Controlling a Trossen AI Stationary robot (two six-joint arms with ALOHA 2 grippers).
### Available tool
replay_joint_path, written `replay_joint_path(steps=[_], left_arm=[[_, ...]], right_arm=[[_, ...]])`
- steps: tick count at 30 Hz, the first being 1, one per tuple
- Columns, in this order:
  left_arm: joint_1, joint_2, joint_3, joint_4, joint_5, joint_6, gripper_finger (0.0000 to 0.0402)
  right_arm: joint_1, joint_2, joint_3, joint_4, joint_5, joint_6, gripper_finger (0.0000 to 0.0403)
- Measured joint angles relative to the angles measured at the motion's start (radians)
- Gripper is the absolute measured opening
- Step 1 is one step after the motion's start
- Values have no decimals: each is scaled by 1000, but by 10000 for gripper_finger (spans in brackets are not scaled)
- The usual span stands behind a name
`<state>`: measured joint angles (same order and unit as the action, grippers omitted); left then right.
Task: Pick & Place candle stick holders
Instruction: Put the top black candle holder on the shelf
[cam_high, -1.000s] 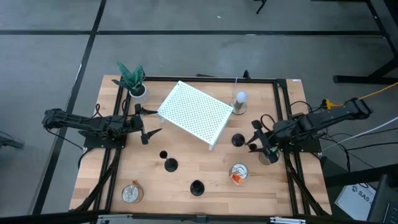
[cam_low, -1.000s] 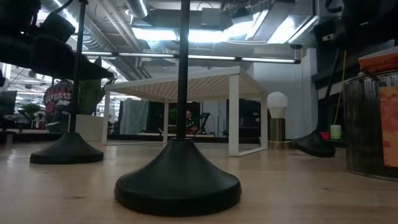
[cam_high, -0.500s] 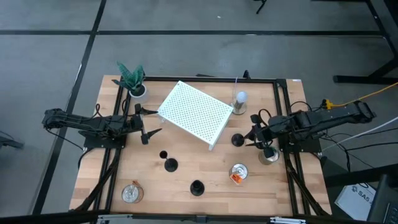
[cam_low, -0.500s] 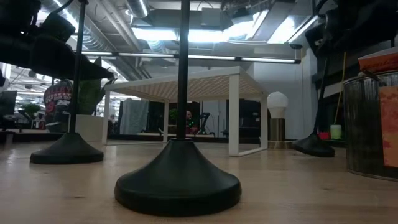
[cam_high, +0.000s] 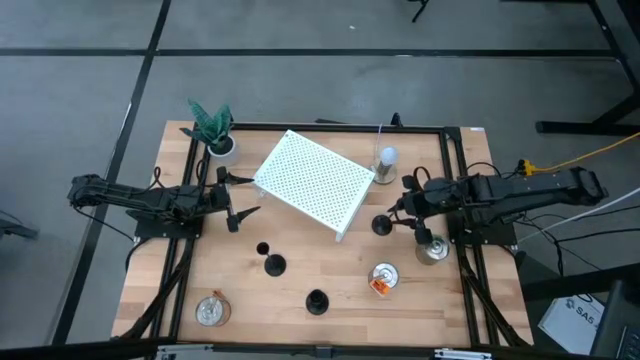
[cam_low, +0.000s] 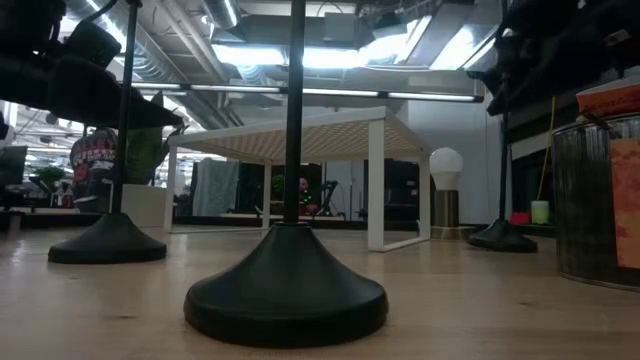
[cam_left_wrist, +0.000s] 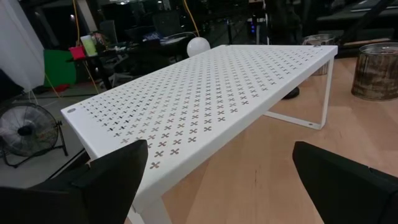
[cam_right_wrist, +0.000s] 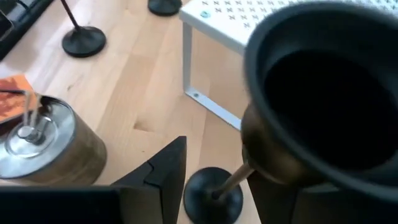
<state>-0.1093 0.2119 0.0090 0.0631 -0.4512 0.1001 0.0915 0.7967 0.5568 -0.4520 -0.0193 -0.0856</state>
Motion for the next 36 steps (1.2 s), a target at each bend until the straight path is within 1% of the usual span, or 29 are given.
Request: replay_joint_path(steps=[3, 6, 9, 14, 19, 23, 28, 33, 36], left_arm=[[0, 0, 0, 0, 0, 0, 400], [0, 0, 0, 0, 0, 0, 400], [0, 0, 0, 0, 0, 0, 400], [0, 0, 0, 0, 0, 0, 400], [0, 0, 0, 0, 0, 0, 400], [0, 0, 0, 0, 0, 0, 400], [0, 0, 0, 0, 0, 0, 400], [0, 0, 0, 0, 0, 0, 400], [0, 0, 0, 0, 0, 0, 400]], right_arm=[[-9, -2, 0, -26, 0, 13, 158], [-20, -12, 0, -36, 0, 35, 148], [-30, -25, -4, -33, 1, 48, 129], [-36, -27, -6, -39, 42, 55, 92], [-36, -20, -7, -39, 43, 55, 65], [-35, -3, -7, -27, 45, 55, 58], [-35, 30, -7, 25, 45, 55, 61], [-35, 45, -7, 37, 45, 55, 61], [-35, 45, -8, 35, 45, 55, 47]])
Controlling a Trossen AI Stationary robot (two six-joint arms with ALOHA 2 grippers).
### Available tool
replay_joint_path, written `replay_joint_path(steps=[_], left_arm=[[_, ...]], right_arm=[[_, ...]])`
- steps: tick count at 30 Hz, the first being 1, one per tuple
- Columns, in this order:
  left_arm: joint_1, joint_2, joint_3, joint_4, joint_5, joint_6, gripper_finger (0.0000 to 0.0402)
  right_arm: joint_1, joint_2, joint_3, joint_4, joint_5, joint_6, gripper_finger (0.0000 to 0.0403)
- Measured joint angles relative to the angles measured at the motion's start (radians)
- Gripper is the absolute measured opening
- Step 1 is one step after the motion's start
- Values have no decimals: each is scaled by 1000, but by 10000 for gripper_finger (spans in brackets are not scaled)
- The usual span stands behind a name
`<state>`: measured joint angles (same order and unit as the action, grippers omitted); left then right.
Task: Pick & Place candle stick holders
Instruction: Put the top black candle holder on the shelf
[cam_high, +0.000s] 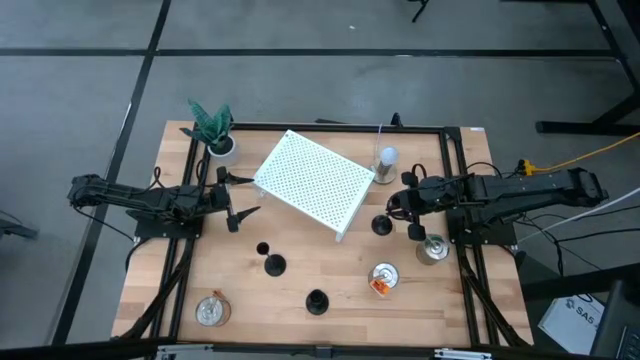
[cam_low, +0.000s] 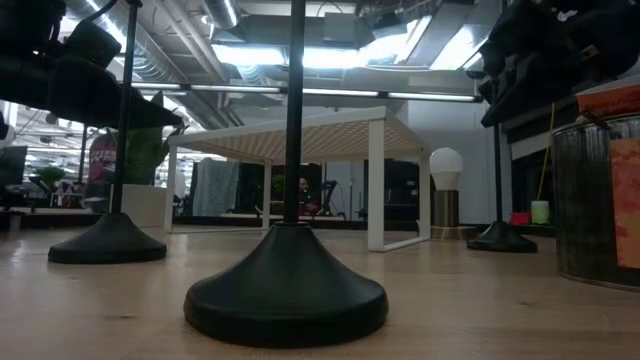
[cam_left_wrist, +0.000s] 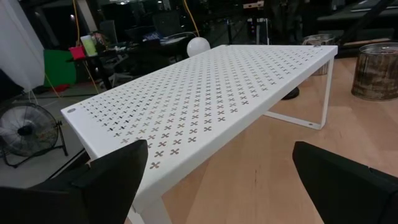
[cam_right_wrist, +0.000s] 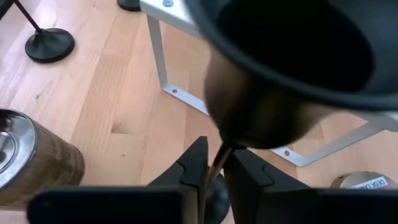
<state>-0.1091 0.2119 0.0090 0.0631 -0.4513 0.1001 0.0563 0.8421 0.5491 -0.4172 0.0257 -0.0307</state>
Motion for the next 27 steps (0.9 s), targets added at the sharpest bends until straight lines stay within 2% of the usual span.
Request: replay_joint_path(steps=[4, 12, 15, 27], left_arm=[[0, 0, 0, 0, 0, 0, 400], [0, 0, 0, 0, 0, 0, 400], [0, 0, 0, 0, 0, 0, 400], [0, 0, 0, 0, 0, 0, 400]], right_arm=[[1, 0, 0, -4, -4, 1, 16], [0, 0, 15, -26, 0, -3, 27], [0, -5, 56, -51, 1, -11, 15], [0, -8, 266, -208, 0, -29, 14]])
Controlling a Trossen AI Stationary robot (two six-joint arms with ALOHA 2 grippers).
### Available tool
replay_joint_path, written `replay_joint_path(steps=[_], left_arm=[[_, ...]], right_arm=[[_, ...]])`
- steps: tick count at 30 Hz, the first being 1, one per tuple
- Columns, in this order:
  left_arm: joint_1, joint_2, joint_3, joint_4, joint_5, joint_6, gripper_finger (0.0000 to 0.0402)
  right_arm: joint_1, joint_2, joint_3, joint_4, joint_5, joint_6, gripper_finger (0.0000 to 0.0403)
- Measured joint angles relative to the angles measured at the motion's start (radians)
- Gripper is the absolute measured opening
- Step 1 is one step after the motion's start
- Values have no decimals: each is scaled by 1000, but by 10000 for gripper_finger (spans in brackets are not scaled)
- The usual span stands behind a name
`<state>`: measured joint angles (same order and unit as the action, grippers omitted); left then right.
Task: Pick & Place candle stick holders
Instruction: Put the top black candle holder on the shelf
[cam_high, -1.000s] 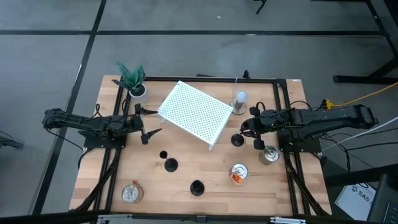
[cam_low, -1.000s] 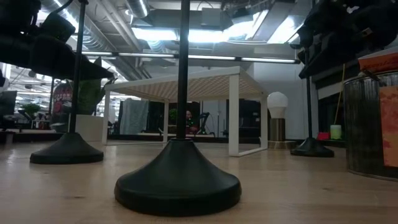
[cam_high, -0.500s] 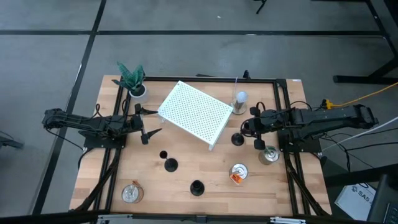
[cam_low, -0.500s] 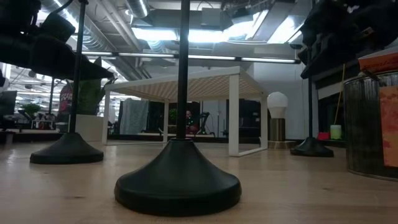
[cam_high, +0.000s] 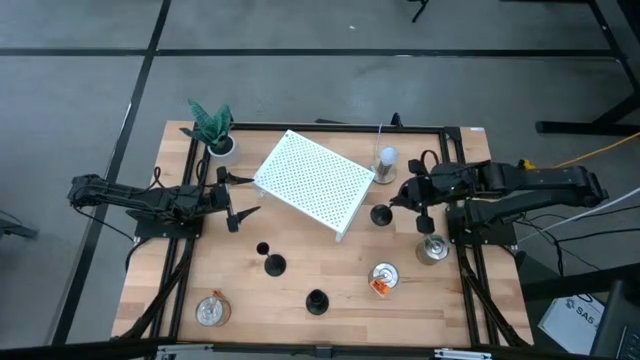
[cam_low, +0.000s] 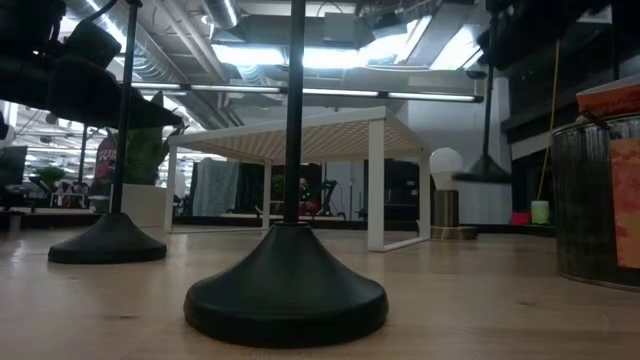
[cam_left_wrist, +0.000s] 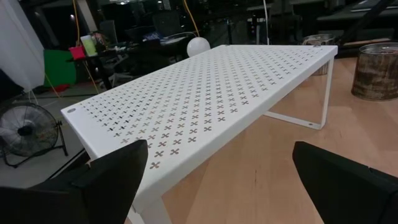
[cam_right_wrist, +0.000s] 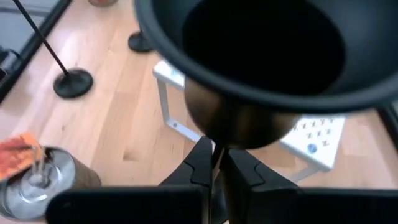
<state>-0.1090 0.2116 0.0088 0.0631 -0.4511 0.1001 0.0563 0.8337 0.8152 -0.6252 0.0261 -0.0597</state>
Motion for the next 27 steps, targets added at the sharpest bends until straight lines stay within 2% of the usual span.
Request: replay_joint_path(steps=[15, 21, 27], left_arm=[[0, 0, 0, 0, 0, 0, 400], [0, 0, 0, 0, 0, 0, 400], [0, 0, 0, 0, 0, 0, 400]], right_arm=[[0, 8, 170, -88, -4, 10, 14], [0, 15, 186, -82, -54, 23, 14], [0, 45, 188, -27, -56, 2, 14]])
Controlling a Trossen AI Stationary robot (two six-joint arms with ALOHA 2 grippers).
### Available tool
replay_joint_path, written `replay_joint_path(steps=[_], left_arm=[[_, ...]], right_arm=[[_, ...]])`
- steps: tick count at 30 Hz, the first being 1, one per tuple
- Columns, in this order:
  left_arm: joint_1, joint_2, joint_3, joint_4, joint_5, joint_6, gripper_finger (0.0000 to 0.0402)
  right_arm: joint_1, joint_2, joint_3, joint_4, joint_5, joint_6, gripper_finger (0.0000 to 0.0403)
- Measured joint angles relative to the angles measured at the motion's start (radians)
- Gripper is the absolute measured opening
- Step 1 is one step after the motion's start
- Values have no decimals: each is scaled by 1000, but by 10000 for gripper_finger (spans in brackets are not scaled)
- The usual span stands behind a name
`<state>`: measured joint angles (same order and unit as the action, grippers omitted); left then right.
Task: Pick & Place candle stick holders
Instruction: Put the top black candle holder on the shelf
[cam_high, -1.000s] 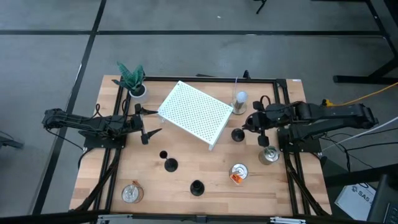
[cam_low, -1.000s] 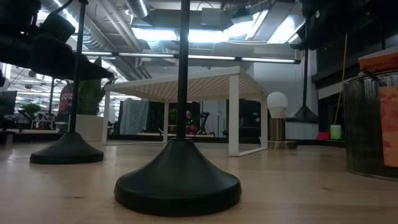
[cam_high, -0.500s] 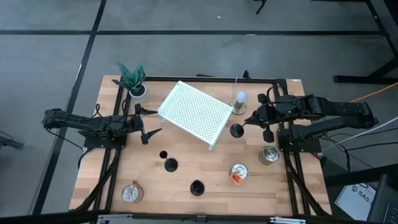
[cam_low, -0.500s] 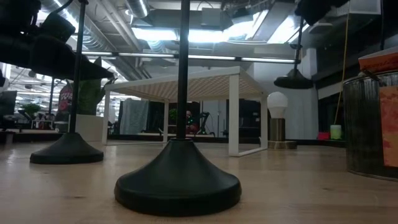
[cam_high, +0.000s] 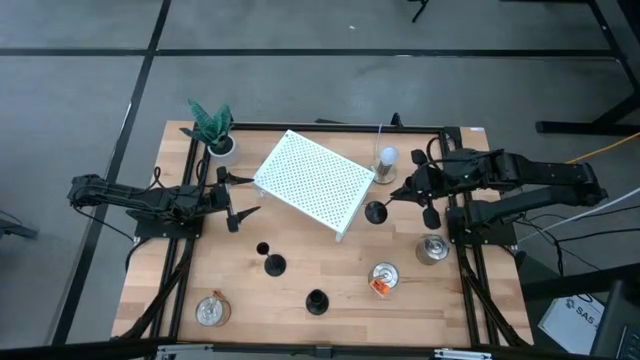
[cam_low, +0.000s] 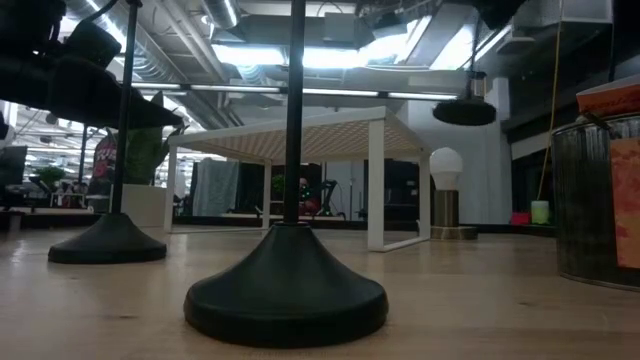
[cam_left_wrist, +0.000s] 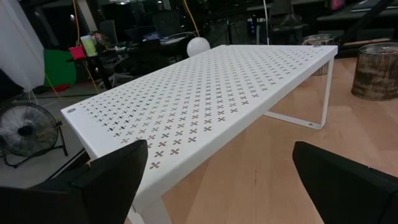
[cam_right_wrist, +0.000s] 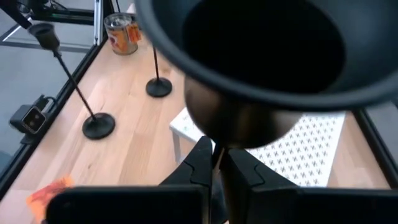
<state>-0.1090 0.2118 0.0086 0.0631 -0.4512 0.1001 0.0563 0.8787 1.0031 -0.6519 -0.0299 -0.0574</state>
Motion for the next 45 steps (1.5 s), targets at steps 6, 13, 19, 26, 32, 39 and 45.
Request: replay_joint_path(steps=[6, 13, 19, 26, 32, 39, 45], left_arm=[[0, 0, 0, 0, 0, 0, 400], [0, 0, 0, 0, 0, 0, 400], [0, 0, 0, 0, 0, 0, 400], [0, 0, 0, 0, 0, 0, 400], [0, 0, 0, 0, 0, 0, 400], [0, 0, 0, 0, 0, 0, 400], [0, 0, 0, 0, 0, 0, 400]], right_arm=[[0, 58, 0, 59, 0, -37, 14], [0, 152, 103, 47, 0, -91, 14], [-22, 255, 236, 10, -1, -158, 18], [-106, 383, 375, -13, -93, -227, 18], [-189, 453, 442, -7, -123, -266, 21], [-288, 517, 449, 69, -124, -287, 16], [-361, 568, 449, 168, -198, -286, 16]])
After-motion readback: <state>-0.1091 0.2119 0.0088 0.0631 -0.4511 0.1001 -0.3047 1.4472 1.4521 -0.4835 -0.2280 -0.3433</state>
